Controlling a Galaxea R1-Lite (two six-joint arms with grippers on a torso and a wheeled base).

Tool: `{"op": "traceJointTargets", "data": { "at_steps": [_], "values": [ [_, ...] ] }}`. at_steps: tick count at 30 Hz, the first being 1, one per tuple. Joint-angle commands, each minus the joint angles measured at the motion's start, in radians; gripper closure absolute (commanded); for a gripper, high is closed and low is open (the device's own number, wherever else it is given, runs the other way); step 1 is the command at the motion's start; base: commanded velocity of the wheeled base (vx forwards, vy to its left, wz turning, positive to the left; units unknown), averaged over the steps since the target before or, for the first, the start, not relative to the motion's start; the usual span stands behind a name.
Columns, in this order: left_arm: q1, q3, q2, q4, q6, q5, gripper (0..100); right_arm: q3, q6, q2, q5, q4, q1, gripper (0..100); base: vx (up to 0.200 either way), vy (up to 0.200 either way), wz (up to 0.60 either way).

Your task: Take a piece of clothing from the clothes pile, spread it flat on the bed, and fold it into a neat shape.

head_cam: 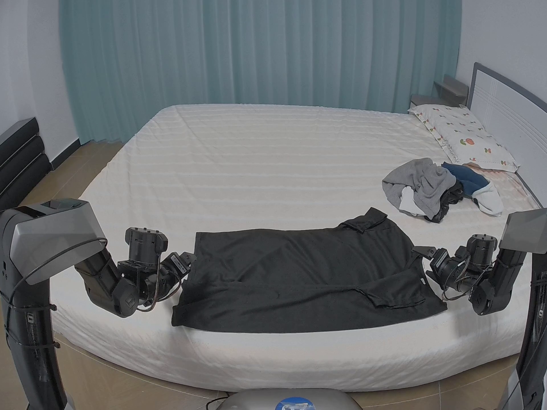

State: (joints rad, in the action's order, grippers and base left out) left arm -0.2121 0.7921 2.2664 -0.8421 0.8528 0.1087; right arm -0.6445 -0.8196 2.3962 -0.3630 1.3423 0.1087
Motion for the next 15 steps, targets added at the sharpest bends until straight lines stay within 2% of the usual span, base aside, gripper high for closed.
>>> {"op": "traceJointTargets", "data": {
  "at_steps": [1,4,11,15],
  "values": [
    [-0.004,-0.002,-0.013,0.000,0.000,0.000,0,0.000,-0.001,-0.003,-0.001,0.001,0.000,0,0.000,-0.200,0.00],
    [-0.004,-0.002,-0.013,0.005,-0.001,0.000,0,0.000,-0.001,0.000,-0.001,0.000,0.000,0,0.000,-0.200,0.00],
    [-0.004,-0.002,-0.014,-0.006,-0.001,0.000,0,0.002,-0.001,0.000,-0.001,0.000,-0.003,0,0.000,0.000,0.00],
    [-0.003,0.010,-0.016,-0.060,0.046,0.011,0,0.006,-0.001,0.000,-0.001,0.001,-0.006,0,0.000,0.000,0.00]
  ]
}}
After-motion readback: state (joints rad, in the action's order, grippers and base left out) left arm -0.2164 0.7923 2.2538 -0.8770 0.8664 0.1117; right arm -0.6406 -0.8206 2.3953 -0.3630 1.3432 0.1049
